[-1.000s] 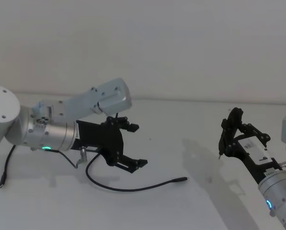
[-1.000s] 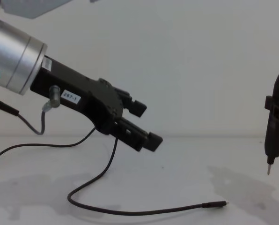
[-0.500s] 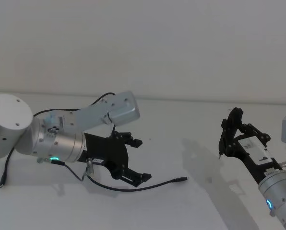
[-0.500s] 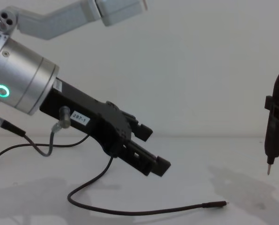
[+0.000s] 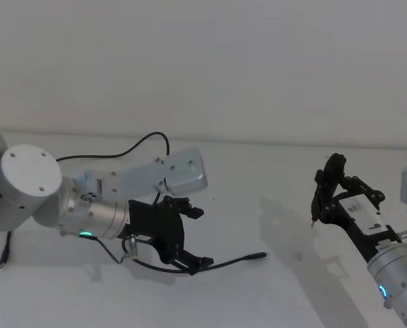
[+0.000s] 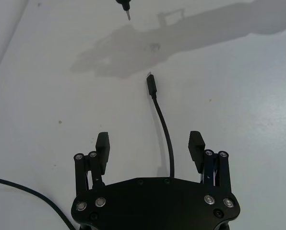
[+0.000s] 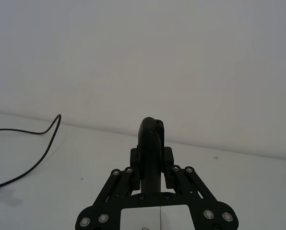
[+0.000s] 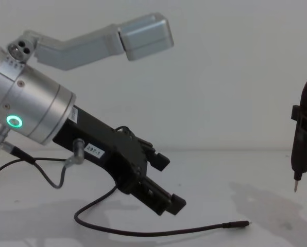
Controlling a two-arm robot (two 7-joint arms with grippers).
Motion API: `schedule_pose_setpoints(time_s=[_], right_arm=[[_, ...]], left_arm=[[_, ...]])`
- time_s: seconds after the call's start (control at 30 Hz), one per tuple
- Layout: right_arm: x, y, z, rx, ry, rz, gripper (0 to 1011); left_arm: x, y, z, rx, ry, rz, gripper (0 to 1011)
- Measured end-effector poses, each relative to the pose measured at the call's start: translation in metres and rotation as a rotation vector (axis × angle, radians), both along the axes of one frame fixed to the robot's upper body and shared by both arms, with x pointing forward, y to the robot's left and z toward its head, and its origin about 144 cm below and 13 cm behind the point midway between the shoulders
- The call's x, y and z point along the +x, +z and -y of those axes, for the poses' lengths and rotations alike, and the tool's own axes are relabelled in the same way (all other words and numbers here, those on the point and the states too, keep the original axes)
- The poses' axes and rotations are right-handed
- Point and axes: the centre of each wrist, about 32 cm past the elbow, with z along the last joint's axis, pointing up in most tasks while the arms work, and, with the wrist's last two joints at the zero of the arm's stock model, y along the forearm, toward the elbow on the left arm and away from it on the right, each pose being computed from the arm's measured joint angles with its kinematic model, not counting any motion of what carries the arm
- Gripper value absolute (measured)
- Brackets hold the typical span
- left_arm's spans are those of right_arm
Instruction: Pick up the data cable with the one hand.
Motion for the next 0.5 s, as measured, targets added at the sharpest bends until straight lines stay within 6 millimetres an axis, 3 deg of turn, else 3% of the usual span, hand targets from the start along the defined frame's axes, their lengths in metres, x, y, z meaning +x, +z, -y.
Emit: schedule_pose_setpoints(time_s=[0.5], right_arm=[[0.0, 0.0, 0.0, 0.0, 0.0, 0.0, 268]], left_arm=[[0.005, -0.014, 0.013, 0.03, -0.011, -0.008, 1001]])
